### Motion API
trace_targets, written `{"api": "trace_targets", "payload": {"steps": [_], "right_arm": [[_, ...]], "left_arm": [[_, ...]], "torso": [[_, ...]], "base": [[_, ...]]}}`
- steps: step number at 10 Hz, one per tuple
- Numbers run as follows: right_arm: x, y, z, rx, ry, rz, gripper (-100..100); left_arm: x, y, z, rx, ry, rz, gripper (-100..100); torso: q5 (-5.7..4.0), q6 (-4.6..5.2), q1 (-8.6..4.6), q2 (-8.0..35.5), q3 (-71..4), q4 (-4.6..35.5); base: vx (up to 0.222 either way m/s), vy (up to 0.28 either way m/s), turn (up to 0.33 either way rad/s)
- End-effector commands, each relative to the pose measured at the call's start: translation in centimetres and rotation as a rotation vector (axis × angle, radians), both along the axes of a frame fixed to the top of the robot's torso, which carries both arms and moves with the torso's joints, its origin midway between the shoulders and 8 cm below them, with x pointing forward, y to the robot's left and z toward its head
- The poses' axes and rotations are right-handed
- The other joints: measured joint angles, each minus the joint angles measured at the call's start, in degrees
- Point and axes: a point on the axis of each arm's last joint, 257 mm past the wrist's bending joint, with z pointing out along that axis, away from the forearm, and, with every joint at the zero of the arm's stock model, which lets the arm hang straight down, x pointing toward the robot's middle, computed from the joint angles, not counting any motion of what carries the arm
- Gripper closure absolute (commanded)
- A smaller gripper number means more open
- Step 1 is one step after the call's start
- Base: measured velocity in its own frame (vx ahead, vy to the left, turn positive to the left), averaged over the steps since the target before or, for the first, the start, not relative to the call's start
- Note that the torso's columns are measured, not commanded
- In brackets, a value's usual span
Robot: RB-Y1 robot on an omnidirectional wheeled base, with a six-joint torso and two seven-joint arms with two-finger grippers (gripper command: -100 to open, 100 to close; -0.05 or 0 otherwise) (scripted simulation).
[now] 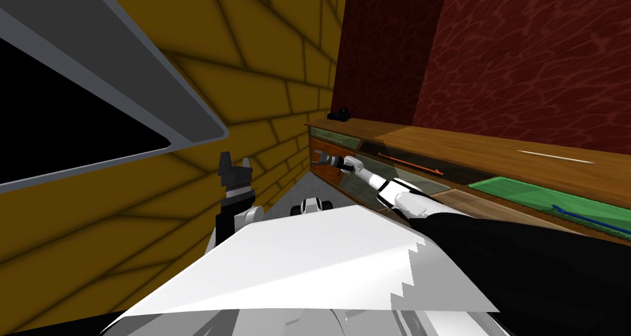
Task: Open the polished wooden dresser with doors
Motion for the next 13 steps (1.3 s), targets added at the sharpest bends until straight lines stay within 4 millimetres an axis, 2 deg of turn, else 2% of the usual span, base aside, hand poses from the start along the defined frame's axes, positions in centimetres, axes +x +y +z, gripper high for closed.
{"api": "trace_targets", "payload": {"steps": [1,2,3,5,6,7,8,9,10,12,13], "right_arm": [[1.8,-1.6,-1.4,-0.109,-0.048,-0.019,-100],[2.4,-2.5,-2.2,-0.119,-0.033,-0.041,-100],[3.1,-3.5,-2.8,-0.202,-0.081,-0.039,-100],[4.0,-4.5,-3.3,-0.215,-0.069,-0.066,-100],[5.0,-5.9,-3.5,-0.299,-0.118,-0.069,-100],[5.5,-6.6,-3.9,-0.307,-0.109,-0.087,-100],[6.5,-8.4,-4.2,-0.39,-0.15,-0.096,-100],[7.2,-9.4,-4.6,-0.401,-0.14,-0.12,-100],[8.5,-11.8,-4.6,-0.486,-0.178,-0.141,-100],[8.6,-12.2,-4.8,-0.49,-0.173,-0.149,-100],[9.7,-14.2,-4.4,-0.568,-0.214,-0.163,-100]], "left_arm": [[0.0,0.0,0.0,0.0,0.0,0.0,0],[0.0,0.0,0.0,0.0,0.0,0.0,0],[0.0,0.0,0.0,0.0,0.0,0.0,0],[0.0,0.0,0.0,0.0,0.0,0.0,0],[0.0,0.0,0.0,0.0,0.0,0.0,0],[0.0,0.0,0.0,0.0,0.0,0.0,0],[0.0,0.0,0.0,0.0,0.0,0.0,0],[0.0,0.0,0.0,0.0,0.0,0.0,0],[0.0,0.0,0.0,0.0,0.0,0.0,0],[0.0,0.0,0.0,0.0,0.0,0.0,0],[0.0,0.0,0.0,0.0,0.0,0.0,0]], "torso": [[-0.06,0.01,-0.18,0.0,0.0,0.0],[-0.05,0.03,-0.12,0.0,0.0,0.0],[-0.03,0.02,-0.07,0.0,0.0,0.0],[-0.01,0.0,-0.02,0.0,0.0,0.0],[-0.05,0.02,-0.13,0.0,0.0,0.0],[-0.03,0.02,-0.05,0.0,0.0,0.0],[-0.02,0.01,-0.04,0.0,0.0,0.0],[-0.01,0.01,-0.01,0.0,0.0,0.0],[-0.02,0.02,-0.04,0.0,0.0,0.0],[-0.03,0.01,-0.07,0.0,0.0,0.0],[-0.07,0.01,-0.19,0.0,0.0,0.0]], "base": [[-0.002,0.042,-0.041],[0.002,0.047,-0.041],[0.001,0.064,-0.055],[0.003,0.041,-0.012],[-0.004,0.051,-0.044],[-0.001,0.05,-0.038],[0.002,0.058,-0.053],[0.003,0.057,-0.021],[0.005,0.073,-0.047],[0.002,0.04,-0.011],[-0.008,0.035,-0.041]]}}
